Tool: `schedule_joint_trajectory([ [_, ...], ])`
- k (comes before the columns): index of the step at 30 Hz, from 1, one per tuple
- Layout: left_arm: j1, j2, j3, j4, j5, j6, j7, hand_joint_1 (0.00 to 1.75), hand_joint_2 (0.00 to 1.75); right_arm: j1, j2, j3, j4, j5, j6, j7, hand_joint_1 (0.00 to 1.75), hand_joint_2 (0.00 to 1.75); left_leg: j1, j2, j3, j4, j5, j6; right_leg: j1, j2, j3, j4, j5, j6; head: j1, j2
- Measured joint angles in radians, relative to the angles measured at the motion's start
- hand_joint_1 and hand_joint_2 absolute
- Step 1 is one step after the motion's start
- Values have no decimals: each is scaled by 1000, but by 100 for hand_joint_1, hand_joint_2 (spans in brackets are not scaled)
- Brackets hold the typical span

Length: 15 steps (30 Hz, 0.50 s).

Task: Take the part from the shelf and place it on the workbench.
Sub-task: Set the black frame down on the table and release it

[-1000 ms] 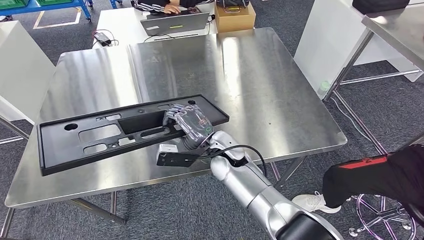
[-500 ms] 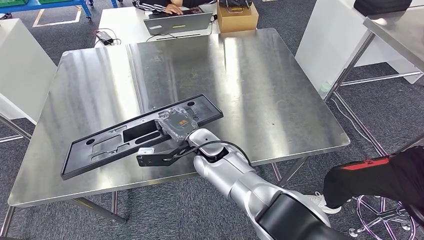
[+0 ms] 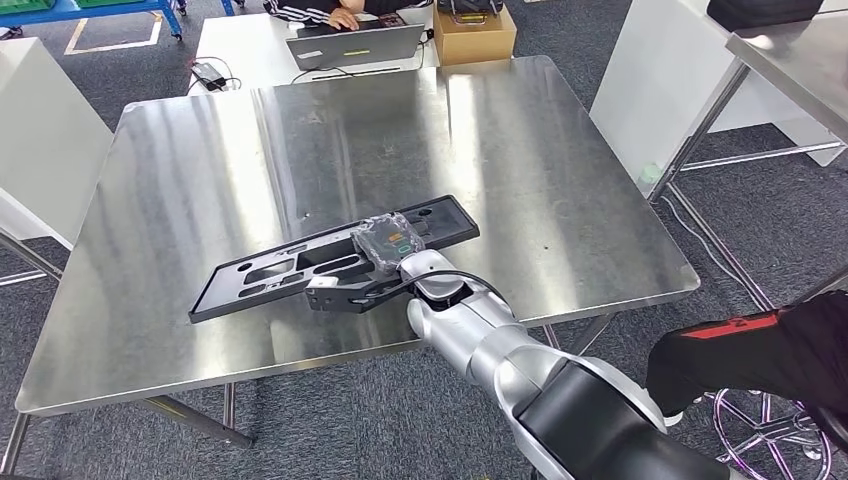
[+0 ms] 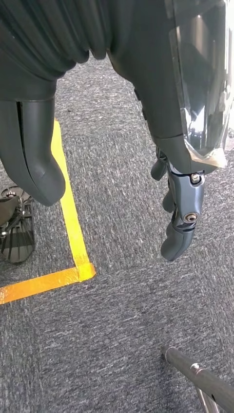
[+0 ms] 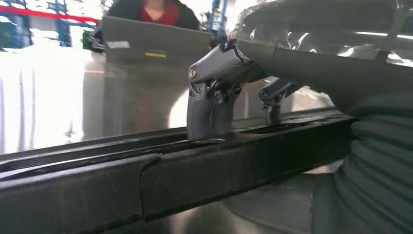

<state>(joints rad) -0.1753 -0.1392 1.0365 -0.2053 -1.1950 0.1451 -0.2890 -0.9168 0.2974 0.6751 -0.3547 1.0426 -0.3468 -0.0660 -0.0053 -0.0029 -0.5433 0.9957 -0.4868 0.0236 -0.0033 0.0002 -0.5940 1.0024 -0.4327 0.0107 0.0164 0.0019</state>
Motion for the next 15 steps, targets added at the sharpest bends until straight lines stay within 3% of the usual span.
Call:
schedule_joint_trajectory([
  [1, 0, 0, 0, 0, 1, -1, -2, 0, 175, -1, -1, -1, 6, 0, 0, 3, 0, 0, 0, 0, 0, 0, 0, 0, 0, 0, 0, 0, 0, 0, 0, 0],
  [5, 0, 0, 0, 0, 1, 5, -5, 0, 175, -2, -3, -6, 21, 10, 0, 10, 0, 0, 0, 0, 0, 0, 0, 0, 0, 0, 0, 0, 0, 0, 0, 0],
  [9, 0, 0, 0, 0, 1, 12, 1, 0, 0, -6, -3, -16, 30, 17, -3, 19, 0, 0, 0, 0, 0, 0, 0, 0, 0, 0, 0, 0, 0, 0, 0, 0],
  [15, 0, 0, 0, 0, 6, 6, 10, 0, 0, -8, -3, -26, 37, 16, -6, 23, 0, 0, 0, 0, 0, 0, 0, 0, 0, 0, 0, 0, 0, 0, 0, 0],
])
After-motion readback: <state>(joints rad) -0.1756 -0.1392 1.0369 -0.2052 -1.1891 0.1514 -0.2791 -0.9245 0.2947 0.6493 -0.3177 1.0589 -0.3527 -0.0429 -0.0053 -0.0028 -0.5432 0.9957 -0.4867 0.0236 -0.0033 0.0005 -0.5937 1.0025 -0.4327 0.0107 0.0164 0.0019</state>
